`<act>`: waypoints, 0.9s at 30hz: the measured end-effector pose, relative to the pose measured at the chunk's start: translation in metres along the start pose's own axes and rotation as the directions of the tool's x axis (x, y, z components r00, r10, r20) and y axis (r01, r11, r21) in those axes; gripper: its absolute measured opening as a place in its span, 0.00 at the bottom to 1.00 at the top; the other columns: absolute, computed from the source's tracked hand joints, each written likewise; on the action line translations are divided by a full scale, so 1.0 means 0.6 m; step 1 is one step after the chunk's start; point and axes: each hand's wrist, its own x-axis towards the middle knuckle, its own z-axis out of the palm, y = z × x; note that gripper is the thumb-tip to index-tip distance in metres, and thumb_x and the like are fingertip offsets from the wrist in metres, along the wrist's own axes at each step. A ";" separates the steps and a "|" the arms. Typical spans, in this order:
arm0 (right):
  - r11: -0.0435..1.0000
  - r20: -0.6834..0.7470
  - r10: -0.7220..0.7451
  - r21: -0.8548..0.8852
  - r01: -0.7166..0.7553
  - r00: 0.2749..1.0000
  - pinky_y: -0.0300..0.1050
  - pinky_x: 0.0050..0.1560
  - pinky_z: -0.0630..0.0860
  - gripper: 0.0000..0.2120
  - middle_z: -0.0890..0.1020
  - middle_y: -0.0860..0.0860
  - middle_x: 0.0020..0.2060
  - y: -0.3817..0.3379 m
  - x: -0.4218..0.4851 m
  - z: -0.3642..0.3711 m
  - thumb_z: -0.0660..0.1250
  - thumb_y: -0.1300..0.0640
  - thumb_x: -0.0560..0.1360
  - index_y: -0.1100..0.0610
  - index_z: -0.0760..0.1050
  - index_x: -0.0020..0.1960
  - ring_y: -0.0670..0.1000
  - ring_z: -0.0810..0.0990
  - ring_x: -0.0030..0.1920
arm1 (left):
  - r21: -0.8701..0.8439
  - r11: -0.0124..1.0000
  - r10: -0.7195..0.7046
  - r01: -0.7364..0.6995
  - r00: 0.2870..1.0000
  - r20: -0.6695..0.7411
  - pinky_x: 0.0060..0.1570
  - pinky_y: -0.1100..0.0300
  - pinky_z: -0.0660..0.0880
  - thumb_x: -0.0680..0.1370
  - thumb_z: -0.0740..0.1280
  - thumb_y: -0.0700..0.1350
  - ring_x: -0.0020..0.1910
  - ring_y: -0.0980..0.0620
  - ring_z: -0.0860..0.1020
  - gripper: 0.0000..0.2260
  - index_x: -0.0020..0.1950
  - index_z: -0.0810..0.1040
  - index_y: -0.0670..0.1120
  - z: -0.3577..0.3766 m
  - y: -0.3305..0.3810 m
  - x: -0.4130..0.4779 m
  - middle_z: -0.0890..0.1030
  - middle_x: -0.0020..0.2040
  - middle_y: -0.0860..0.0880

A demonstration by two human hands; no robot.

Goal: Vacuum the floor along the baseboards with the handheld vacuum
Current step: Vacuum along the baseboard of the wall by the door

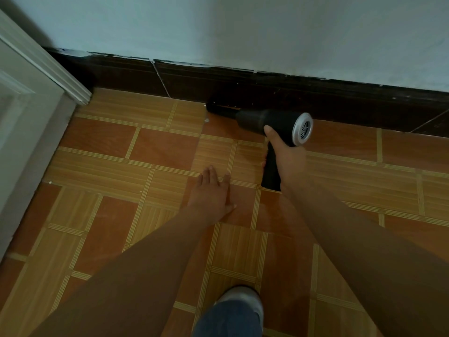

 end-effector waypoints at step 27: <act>0.998 0.061 -0.033 -0.044 0.036 0.998 0.39 0.26 0.74 0.12 0.76 0.53 0.29 -0.004 0.010 -0.010 0.73 0.52 0.71 0.60 0.74 0.42 0.48 0.75 0.25 | -0.015 1.000 0.007 -0.007 1.000 -0.022 0.74 0.50 0.45 0.79 0.55 0.62 0.77 0.40 0.43 0.36 0.78 0.42 0.47 0.002 -0.001 0.000 0.41 0.76 0.34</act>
